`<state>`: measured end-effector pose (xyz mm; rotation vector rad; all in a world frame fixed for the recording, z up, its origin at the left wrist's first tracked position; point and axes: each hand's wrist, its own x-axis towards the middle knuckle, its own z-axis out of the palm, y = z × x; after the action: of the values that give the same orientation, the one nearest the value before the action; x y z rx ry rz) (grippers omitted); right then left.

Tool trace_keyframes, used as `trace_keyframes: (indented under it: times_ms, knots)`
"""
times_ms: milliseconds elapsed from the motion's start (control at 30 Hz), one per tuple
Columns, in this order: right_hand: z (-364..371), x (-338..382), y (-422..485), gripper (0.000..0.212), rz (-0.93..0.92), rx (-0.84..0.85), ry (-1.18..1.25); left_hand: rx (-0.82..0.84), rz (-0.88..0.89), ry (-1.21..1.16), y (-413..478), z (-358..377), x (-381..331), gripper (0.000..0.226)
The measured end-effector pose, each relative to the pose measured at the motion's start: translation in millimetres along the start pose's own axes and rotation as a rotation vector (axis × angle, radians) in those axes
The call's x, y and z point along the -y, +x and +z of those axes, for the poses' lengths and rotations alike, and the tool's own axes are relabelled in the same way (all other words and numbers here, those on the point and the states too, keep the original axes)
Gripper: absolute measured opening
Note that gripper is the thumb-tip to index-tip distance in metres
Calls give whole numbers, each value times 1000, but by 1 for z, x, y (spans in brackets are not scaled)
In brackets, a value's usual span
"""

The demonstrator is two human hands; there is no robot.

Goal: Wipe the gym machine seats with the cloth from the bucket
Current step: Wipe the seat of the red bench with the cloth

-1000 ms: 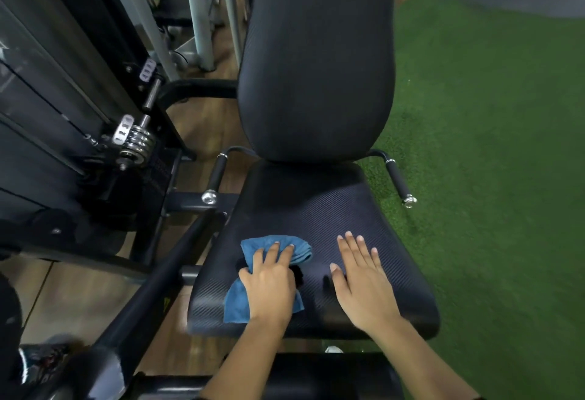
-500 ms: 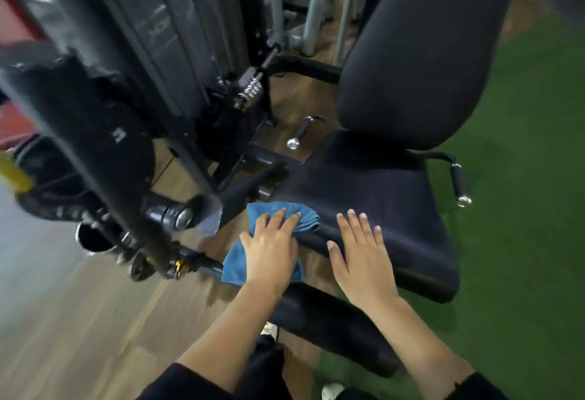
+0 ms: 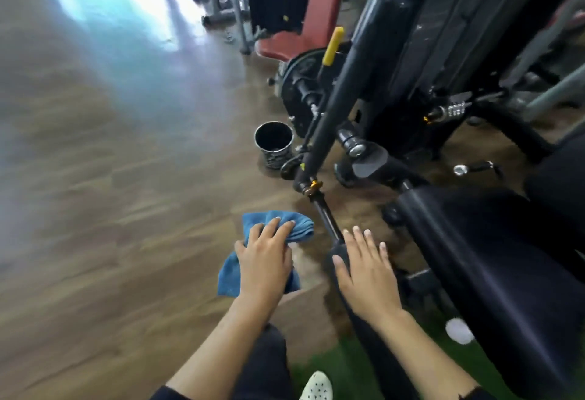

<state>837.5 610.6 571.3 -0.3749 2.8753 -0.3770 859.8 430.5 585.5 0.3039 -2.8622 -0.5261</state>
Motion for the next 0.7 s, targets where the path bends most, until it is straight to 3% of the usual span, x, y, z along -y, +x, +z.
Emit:
trace_keyframes:
  times_ms: [300,567,700]
  knots:
    - [31,153,63,80,-274,48,-36,-198,-287,50,6,-64,144,41]
    - [74,314,179,78,-349,18,-41,-190,-346,80,93,-100,309,41]
    - [74,386,247,84,-326,24,13,-165,-293,135,161,-125,378,41]
